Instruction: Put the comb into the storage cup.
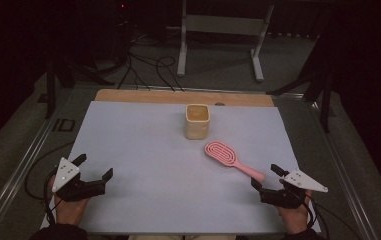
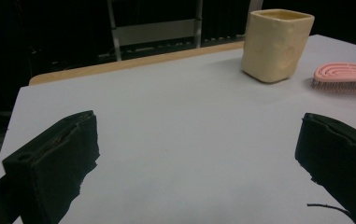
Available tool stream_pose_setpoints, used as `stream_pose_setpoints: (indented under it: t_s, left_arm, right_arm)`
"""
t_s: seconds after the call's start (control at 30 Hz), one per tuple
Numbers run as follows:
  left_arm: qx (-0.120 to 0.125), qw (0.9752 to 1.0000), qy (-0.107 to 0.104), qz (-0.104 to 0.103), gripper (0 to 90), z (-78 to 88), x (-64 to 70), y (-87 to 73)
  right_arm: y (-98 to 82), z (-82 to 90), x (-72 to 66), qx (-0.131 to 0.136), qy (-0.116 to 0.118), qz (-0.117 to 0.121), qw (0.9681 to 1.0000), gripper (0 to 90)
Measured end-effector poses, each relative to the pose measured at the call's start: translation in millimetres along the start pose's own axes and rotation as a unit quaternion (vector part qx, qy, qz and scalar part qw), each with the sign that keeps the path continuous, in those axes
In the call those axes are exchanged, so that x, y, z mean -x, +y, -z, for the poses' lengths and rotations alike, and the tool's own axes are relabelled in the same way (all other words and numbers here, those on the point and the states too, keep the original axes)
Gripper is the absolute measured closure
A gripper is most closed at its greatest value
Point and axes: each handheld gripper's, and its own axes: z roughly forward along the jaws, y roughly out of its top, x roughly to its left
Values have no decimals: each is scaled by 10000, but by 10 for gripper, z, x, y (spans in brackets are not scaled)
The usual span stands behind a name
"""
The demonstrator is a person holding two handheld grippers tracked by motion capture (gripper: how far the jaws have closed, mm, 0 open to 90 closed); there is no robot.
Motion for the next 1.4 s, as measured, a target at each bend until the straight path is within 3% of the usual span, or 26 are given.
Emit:
stream_pose_setpoints:
  t_s: [0.53,1.03,1.4]
  left_arm:
    - [-56,10000,68,8,4,-21,3,-19]
    - [-101,9999,84,38,4,-29,2,-29]
    - [-139,9999,78,42,5,-38,9,-29]
  right_arm:
    - [148,-37,-7,-82,-28,-9,10000,86]
    - [339,-259,-61,-242,33,209,9995,86]
    - [460,-363,-26,-294,20,185,9994,84]
